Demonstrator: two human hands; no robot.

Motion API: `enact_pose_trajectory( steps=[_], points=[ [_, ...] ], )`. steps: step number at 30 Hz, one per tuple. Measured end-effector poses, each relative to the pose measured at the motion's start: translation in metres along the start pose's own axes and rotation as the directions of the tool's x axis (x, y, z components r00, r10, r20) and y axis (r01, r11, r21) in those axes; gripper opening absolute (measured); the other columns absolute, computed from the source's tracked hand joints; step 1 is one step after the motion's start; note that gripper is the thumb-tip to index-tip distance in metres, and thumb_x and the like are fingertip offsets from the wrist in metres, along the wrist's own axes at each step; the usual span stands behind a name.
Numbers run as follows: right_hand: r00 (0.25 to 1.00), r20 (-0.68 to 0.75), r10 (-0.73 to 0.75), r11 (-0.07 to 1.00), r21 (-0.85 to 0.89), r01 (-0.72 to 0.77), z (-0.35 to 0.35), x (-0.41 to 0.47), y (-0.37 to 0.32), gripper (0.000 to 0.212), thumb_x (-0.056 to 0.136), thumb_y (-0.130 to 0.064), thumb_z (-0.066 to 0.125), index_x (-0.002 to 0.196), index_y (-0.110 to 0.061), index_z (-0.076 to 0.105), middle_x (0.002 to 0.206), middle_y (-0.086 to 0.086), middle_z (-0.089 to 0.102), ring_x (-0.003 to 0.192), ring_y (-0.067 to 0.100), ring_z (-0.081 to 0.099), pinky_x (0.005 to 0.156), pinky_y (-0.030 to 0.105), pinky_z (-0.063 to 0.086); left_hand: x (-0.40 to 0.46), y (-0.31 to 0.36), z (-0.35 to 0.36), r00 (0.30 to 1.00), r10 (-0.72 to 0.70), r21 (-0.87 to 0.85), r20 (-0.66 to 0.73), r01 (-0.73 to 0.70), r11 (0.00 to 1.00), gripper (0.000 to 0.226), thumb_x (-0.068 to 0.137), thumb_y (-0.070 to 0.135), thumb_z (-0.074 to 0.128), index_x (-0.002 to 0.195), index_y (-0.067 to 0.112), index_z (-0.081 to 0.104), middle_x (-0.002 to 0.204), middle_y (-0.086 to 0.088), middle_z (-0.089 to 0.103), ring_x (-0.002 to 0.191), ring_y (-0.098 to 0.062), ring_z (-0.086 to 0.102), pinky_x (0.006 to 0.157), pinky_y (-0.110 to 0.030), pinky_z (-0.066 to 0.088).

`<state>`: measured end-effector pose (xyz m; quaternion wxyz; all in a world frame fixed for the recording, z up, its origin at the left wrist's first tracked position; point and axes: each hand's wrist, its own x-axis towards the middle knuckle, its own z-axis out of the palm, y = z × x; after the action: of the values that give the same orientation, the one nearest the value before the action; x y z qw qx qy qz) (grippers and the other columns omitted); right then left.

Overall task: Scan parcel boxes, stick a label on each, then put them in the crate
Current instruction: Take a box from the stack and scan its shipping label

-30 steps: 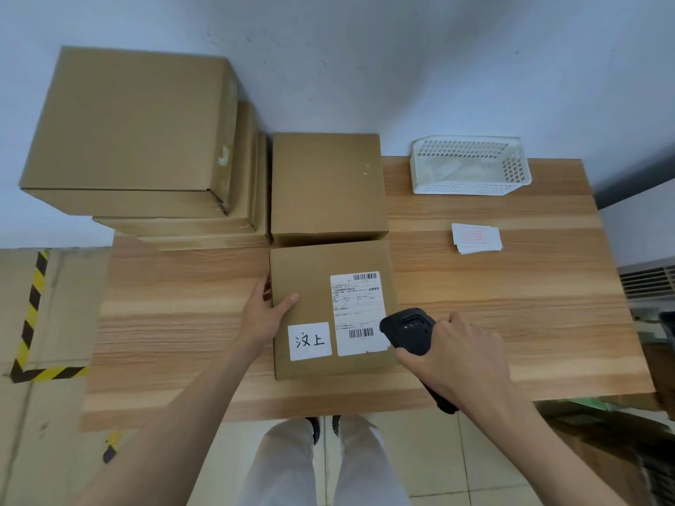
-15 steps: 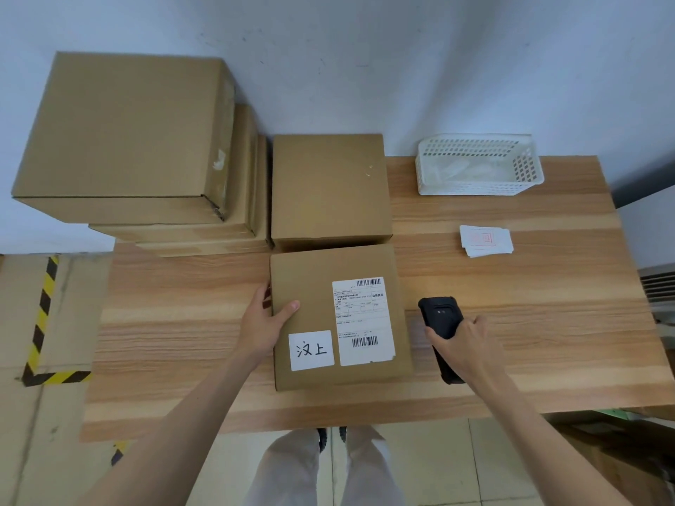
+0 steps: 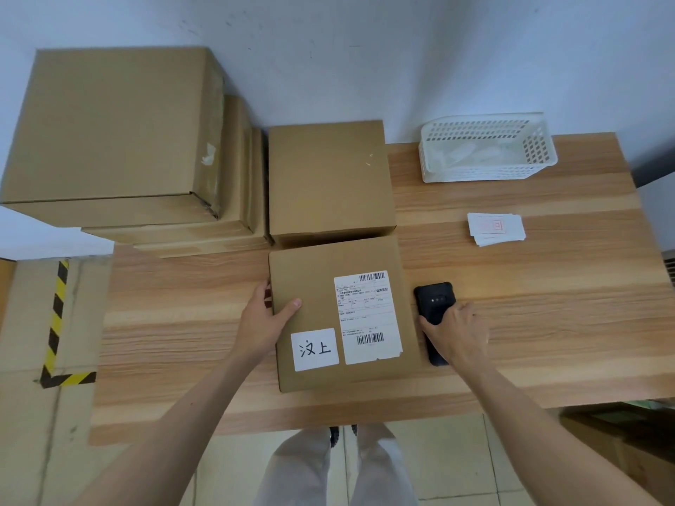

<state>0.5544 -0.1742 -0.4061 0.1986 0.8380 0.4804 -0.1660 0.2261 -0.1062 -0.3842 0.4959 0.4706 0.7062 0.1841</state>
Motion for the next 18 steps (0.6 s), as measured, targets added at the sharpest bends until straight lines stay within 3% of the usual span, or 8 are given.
enact_pose_trajectory(
  steps=[3,8,13,18],
  points=[
    [1.0,0.004,0.002,1.0,0.004,-0.002,-0.008,0.0,0.006,0.074,0.089,-0.076,0.045,0.103,-0.005,0.06,0.094,0.006,0.055,0.076,0.022,0.051,0.063,0.03,0.04,0.001,0.006,-0.005,0.997,0.031,0.081,-0.074,-0.025,0.996,0.077,0.085,0.043,0.079,0.149,0.024,0.04,0.138,0.006,0.053,0.122,-0.015,0.053,0.1,-0.037,0.047],
    [0.994,-0.059,-0.087,0.988,0.119,0.094,-0.035,0.009,0.027,0.059,0.096,-0.065,0.046,0.107,-0.008,0.06,0.106,0.009,0.061,0.096,0.027,0.059,0.074,0.036,0.047,-0.003,0.05,0.009,0.954,0.208,0.268,-0.218,-0.147,0.952,0.054,0.094,0.04,0.067,0.139,0.02,0.047,0.131,0.002,0.053,0.118,-0.018,0.051,0.095,-0.037,0.044],
    [0.986,-0.07,-0.151,0.961,0.223,0.163,-0.065,0.033,0.054,0.043,0.1,-0.048,0.054,0.115,-0.008,0.06,0.115,0.01,0.059,0.109,0.029,0.057,0.084,0.041,0.051,-0.004,0.104,0.068,0.94,0.338,0.33,0.039,-0.331,0.884,0.023,0.1,0.038,0.059,0.119,0.026,0.053,0.106,0.012,0.05,0.1,-0.01,0.049,0.073,-0.021,0.037],
    [0.974,-0.142,-0.177,0.951,0.231,0.207,-0.08,0.072,0.099,0.033,0.1,-0.039,0.056,0.11,-0.009,0.064,0.11,0.007,0.06,0.099,0.026,0.058,0.075,0.035,0.046,-0.002,0.148,0.161,0.887,0.386,0.358,0.253,-0.457,0.814,0.025,0.1,0.034,0.059,0.119,0.018,0.059,0.111,0.007,0.054,0.106,-0.014,0.053,0.092,-0.032,0.047]
  ],
)
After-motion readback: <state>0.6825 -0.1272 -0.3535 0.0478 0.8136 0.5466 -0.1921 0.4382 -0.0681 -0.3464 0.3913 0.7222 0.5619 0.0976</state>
